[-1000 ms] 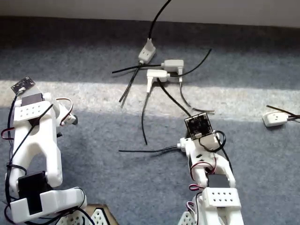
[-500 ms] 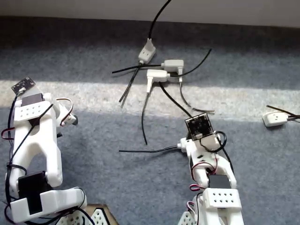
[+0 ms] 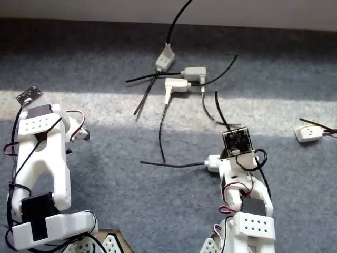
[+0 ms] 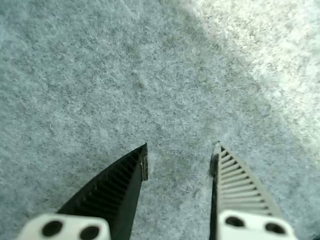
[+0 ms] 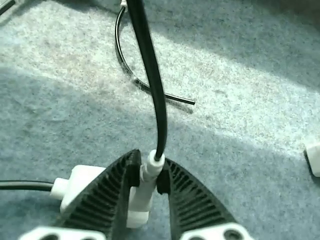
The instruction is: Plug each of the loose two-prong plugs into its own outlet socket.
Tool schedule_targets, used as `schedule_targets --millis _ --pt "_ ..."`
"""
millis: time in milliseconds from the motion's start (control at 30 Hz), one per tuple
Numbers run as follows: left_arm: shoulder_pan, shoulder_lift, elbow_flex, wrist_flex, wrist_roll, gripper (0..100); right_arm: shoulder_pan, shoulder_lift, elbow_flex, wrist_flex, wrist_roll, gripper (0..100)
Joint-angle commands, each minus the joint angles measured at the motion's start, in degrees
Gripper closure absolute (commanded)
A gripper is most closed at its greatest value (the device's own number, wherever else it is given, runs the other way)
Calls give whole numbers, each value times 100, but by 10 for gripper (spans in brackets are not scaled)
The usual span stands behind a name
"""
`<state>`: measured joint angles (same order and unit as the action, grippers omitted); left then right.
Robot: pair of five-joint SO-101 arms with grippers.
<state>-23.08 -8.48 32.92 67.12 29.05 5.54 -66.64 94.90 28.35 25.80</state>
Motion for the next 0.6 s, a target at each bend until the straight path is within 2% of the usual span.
schedule_targets --millis 0,100,200,433,567 --pt "101 -154 -31 -53 53 787 171 31 -567 1473 53 991" --pt "101 -154 -31 -53 53 787 171 31 -1191 2290 53 988" --pt "101 -154 -31 -53 44 787 171 31 -1560 2677 53 980" --pt "101 -154 -31 -53 35 787 171 31 -1789 2721 44 905" --pt "101 -154 -31 -44 35 787 180 31 -1886 2413 35 875"
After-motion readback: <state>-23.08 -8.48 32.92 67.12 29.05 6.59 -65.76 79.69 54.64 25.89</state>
